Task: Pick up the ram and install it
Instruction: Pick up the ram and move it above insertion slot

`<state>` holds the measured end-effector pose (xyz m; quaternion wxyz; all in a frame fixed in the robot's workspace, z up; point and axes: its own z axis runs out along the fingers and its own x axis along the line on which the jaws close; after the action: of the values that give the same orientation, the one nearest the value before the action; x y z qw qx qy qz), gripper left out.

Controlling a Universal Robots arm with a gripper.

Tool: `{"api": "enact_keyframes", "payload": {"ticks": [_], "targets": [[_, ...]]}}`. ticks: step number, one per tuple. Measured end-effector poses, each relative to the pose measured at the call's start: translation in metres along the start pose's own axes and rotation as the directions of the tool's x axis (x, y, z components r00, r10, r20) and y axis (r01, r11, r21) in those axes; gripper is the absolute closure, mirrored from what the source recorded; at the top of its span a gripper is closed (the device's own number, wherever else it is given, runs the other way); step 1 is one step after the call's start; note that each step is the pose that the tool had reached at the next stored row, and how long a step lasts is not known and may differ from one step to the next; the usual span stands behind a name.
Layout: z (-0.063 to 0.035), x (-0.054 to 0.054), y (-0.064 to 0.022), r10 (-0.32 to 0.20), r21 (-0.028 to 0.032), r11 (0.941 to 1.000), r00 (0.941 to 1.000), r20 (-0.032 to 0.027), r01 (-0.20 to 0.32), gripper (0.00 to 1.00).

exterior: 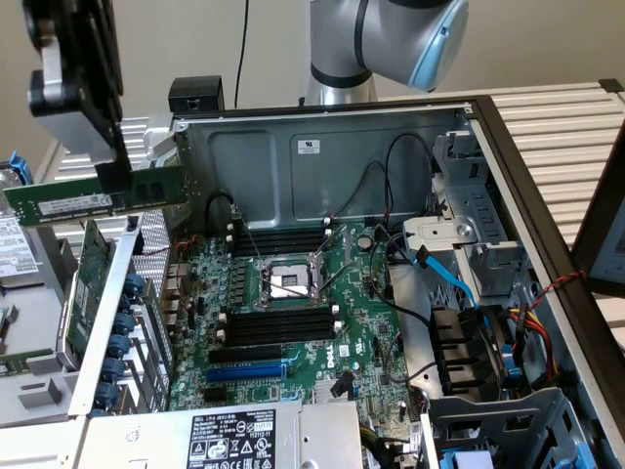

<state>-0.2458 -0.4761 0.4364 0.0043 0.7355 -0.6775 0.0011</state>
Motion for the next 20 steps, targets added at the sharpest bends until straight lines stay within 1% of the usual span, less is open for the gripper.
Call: {"api": "enact_keyframes", "payload": {"ticks": [2,3,9,11,16,20], "targets": [[0.0003,-0.003,-0.0078,0.0,-0.0002,1.0,1.0,-0.0018,0.0,0.87],[0.0009,-0.006,-0.0105,0.0,-0.0004,1.0,1.0,-0.0042,0.0,0.87],[0.0074,-0.022,-0.0255,0.0,-0.0019,1.0,0.9997,-0.0234,0.0,0.87],[0.0096,-0.027,-0.0326,0.0,-0.0024,1.0,0.9996,-0.0276,0.0,0.87],[0.0139,-0.041,-0.0523,0.0,-0.003,1.0,0.9994,-0.0354,0.0,0.87],[0.0155,-0.05,-0.0667,0.0,-0.0024,1.0,0.9993,-0.0366,0.0,0.87]]}}
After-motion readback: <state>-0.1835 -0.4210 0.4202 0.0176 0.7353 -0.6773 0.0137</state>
